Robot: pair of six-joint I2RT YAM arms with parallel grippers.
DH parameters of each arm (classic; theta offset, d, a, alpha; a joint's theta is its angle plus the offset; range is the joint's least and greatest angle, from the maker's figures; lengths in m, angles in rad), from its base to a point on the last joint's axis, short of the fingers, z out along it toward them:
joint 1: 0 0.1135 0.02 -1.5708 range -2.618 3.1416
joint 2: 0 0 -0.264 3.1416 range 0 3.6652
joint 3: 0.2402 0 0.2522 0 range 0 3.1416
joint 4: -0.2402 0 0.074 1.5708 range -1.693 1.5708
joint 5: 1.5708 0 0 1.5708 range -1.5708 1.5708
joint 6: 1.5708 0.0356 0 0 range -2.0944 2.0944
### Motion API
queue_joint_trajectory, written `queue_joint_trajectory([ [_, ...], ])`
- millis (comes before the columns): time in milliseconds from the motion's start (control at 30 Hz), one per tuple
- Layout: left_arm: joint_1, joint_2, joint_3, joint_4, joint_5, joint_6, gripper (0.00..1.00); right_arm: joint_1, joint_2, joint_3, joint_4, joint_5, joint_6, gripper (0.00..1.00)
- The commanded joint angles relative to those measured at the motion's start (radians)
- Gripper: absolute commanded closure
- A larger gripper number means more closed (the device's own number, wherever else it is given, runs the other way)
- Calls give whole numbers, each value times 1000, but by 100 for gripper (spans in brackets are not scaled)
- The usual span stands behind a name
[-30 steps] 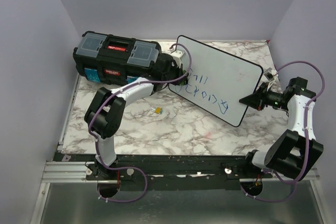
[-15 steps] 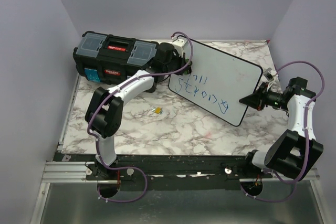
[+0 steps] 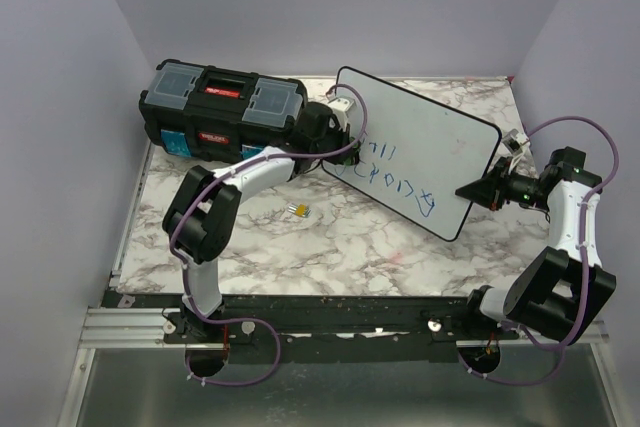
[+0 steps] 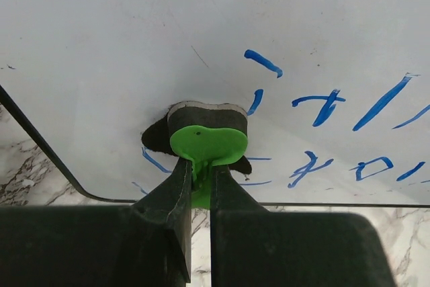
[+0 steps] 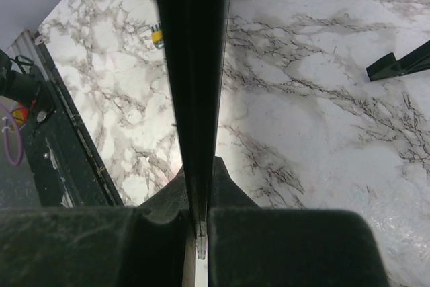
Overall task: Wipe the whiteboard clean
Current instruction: Erase the whiteboard at the center of the board.
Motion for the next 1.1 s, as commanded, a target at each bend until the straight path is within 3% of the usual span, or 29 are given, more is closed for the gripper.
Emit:
queue_joint_trajectory([
  [0,-17,21,119,-63,15,16,100,21,-12,-10,-30,-26,-76,99],
  [333,-20,41,234,-118,32,11,100,21,-13,-10,-34,-24,-79,99],
  [767,-83,14,-25,-5,29,-7,100,21,-11,-9,-38,-27,-84,99],
  [1067,-38,24,197,-130,16,40,100,23,-14,-9,-41,-26,-88,99],
])
